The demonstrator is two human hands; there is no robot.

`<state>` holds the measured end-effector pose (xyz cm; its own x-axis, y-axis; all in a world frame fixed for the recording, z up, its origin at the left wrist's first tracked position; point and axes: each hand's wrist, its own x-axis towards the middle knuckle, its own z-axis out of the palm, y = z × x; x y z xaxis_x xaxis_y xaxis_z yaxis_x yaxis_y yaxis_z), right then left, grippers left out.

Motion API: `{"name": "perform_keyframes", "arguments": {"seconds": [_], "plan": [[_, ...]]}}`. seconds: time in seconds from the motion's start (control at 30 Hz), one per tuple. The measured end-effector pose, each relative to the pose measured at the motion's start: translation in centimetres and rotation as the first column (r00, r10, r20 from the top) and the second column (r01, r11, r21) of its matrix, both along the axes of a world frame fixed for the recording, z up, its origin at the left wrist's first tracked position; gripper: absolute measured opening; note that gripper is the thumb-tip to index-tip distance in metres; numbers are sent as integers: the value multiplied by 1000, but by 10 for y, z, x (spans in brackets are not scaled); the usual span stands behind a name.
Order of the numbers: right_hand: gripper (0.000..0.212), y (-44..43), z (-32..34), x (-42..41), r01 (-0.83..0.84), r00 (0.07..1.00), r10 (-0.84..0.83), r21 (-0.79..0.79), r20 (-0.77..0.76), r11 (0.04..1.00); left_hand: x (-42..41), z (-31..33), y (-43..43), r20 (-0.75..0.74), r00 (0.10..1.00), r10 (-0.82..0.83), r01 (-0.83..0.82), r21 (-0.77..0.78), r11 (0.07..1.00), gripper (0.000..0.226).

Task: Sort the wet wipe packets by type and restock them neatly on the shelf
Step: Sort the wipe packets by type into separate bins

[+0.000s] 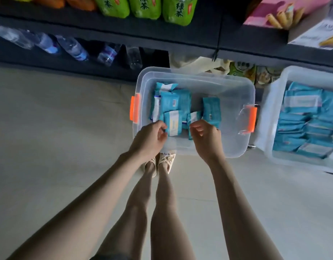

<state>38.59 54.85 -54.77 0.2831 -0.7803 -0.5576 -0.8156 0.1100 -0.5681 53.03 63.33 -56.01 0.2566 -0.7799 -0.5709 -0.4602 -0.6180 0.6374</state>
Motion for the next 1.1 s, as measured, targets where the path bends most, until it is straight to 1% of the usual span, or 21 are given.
{"name": "perform_keyframes", "arguments": {"seconds": [0.1, 0.2, 0.33, 0.43, 0.53, 0.6, 0.7, 0.8, 0.87, 0.93, 1.03, 1.1], "plan": [[16, -8, -63, 3, 60, 998, -59, 66, -25, 996, -4, -62, -17, 20, 999, 40, -41, 73, 996, 24], [18, -16, -128, 8, 127, 991, -119, 149, -59, 981, -4, -127, -36, 62, 988, 143, -150, 126, 981, 31], [30, -26, -204, 9, 160, 986, -140, 250, -95, 955, -1, -196, -56, 164, 936, 312, -329, 89, 940, 35], [31, -33, -241, 10, 119, 989, -85, 306, -123, 944, -1, -222, -63, 255, 885, 390, -410, 31, 911, 41], [41, -37, -251, 13, 99, 988, -54, 331, -142, 938, 0, -233, -69, 246, 865, 437, -455, 20, 890, 41], [38, -39, -250, 12, 108, 992, -78, 335, -102, 936, 2, -231, -74, 189, 859, 476, -491, 41, 870, 33], [24, -48, -246, 7, 188, 981, -192, 266, -9, 946, 3, -221, -75, 93, 836, 541, -545, 19, 838, 24], [29, -65, -245, 3, 308, 949, -315, 165, 19, 937, 4, -215, -73, 6, 801, 598, -598, -37, 801, 21], [28, -74, -245, 6, 345, 933, -357, 181, 38, 921, 4, -216, -71, 0, 798, 602, -601, -65, 797, 18], [29, -78, -245, 14, 341, 930, -364, 233, 62, 911, 5, -219, -71, 9, 796, 605, -603, -74, 794, 19], [48, -77, -248, 26, 344, 929, -366, 243, 48, 907, 5, -225, -71, 47, 807, 588, -584, -84, 808, 26], [50, -76, -249, 30, 375, 916, -398, 252, 48, 892, 4, -226, -73, 106, 824, 557, -543, -135, 829, 28]]}}
